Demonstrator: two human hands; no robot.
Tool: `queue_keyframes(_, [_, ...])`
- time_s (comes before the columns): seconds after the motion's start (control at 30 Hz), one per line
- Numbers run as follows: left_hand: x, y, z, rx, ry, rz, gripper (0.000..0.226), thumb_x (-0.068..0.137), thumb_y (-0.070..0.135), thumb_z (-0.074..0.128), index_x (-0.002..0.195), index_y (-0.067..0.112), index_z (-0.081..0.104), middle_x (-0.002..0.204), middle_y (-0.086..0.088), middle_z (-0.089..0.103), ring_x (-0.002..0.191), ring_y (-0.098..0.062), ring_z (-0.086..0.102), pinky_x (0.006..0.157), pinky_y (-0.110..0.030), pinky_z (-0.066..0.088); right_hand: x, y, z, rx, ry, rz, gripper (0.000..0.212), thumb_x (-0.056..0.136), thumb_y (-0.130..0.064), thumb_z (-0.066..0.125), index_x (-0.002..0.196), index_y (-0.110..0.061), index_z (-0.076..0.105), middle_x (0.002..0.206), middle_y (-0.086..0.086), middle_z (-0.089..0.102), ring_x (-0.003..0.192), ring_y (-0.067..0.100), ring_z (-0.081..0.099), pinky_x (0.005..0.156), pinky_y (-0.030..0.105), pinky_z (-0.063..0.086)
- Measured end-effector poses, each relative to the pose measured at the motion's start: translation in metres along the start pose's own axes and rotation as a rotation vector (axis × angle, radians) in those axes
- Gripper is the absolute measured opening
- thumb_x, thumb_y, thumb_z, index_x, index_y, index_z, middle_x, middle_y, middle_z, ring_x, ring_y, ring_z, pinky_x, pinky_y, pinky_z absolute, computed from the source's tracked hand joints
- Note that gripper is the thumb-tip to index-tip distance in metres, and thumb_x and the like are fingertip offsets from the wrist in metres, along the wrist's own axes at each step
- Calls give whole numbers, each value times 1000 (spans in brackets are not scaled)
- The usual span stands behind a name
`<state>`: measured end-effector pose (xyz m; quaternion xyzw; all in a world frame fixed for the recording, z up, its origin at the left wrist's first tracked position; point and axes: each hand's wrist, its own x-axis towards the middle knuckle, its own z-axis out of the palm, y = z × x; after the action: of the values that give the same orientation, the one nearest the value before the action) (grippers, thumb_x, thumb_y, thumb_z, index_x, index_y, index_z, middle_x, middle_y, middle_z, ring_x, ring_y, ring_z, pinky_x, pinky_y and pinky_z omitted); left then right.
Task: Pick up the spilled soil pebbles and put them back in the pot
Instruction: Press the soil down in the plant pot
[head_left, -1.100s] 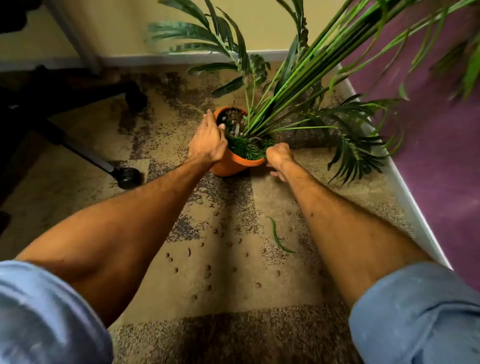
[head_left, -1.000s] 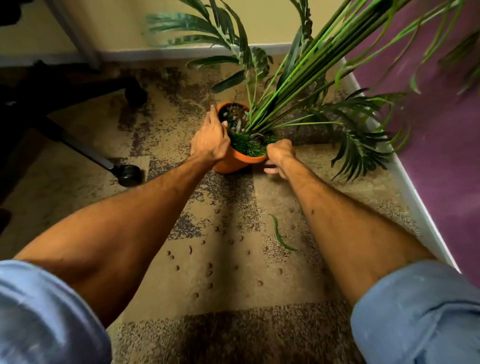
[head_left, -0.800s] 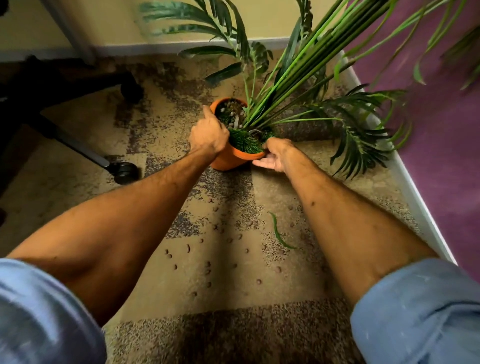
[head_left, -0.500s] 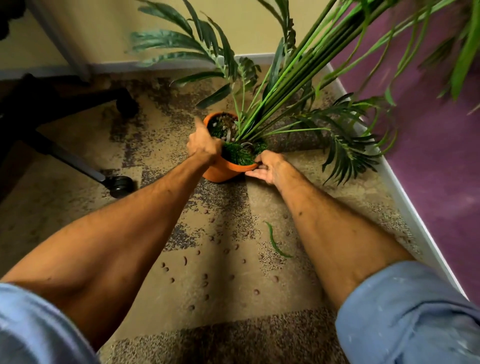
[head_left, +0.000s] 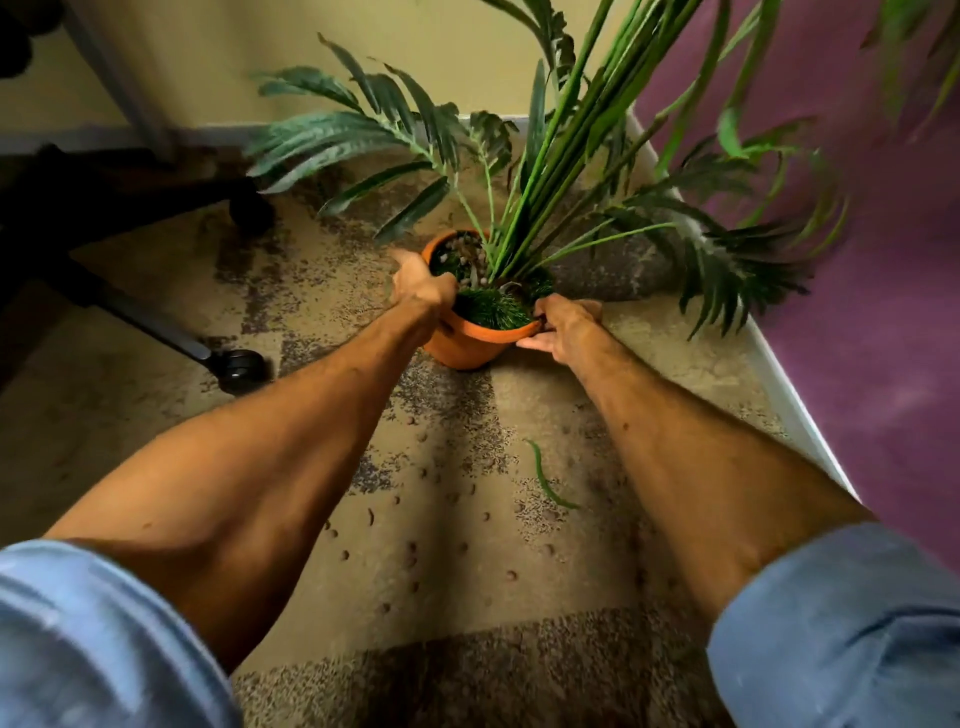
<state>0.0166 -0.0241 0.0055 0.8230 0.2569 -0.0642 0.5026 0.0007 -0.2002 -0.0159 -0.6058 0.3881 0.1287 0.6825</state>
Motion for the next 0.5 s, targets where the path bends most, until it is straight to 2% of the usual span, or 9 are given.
queue_keyframes(0.07, [-3, 2, 8, -30, -39, -4, 72, 92, 12, 59, 157, 9, 29, 145, -20, 54, 132, -42, 58, 106, -53, 55, -3, -5, -10, 4, 19, -17, 9, 96, 8, 57, 99, 0, 55, 102, 22, 63, 90, 39, 68, 30, 47, 51])
queue_keyframes(0.17, [-7, 4, 22, -66, -104, -18, 83, 92, 12, 58, 164, 9, 17, 151, -21, 50, 136, -43, 55, 106, -56, 55, -4, -10, -27, -4, 31, -18, 14, 100, 5, 55, 111, -3, 53, 117, 22, 62, 121, 43, 65, 44, 63, 47])
queue_keyframes(0.2, [-8, 4, 27, -74, -115, -23, 84, 92, 12, 58, 164, 8, 17, 151, -22, 50, 136, -43, 55, 106, -56, 55, -4, -10, -32, -8, 40, -18, 14, 100, 4, 54, 112, -3, 52, 120, 22, 61, 125, 44, 63, 50, 63, 48])
queue_keyframes(0.27, [-10, 4, 35, -83, -141, -35, 82, 92, 13, 58, 164, 7, 18, 149, -22, 52, 133, -43, 58, 106, -54, 56, 0, -12, -41, -9, 71, -18, 14, 100, 3, 56, 114, -2, 55, 115, 19, 61, 119, 42, 66, 63, 54, 60])
queue_keyframes(0.33, [-13, 3, 43, -101, -177, -39, 82, 92, 15, 60, 163, 6, 20, 148, -23, 54, 129, -44, 62, 104, -54, 57, 7, -13, -50, -24, 87, -16, 21, 101, 0, 56, 122, -1, 58, 112, 17, 59, 104, 37, 69, 73, 49, 62])
queue_keyframes(0.4, [-16, 2, 52, -106, -187, -35, 80, 93, 16, 61, 161, 5, 21, 146, -23, 56, 125, -45, 65, 101, -55, 58, 9, -14, -56, -57, 67, 4, 29, 105, -5, 52, 134, -3, 54, 119, 17, 57, 110, 37, 67, 82, 47, 61])
queue_keyframes(0.5, [-22, 2, 63, -124, -192, -50, 76, 98, 14, 57, 162, 8, 18, 144, -19, 56, 119, -45, 68, 83, -61, 63, 13, -15, -65, -35, 85, 13, 35, 105, -6, 51, 140, -2, 53, 134, 19, 63, 119, 37, 66, 73, 46, 59])
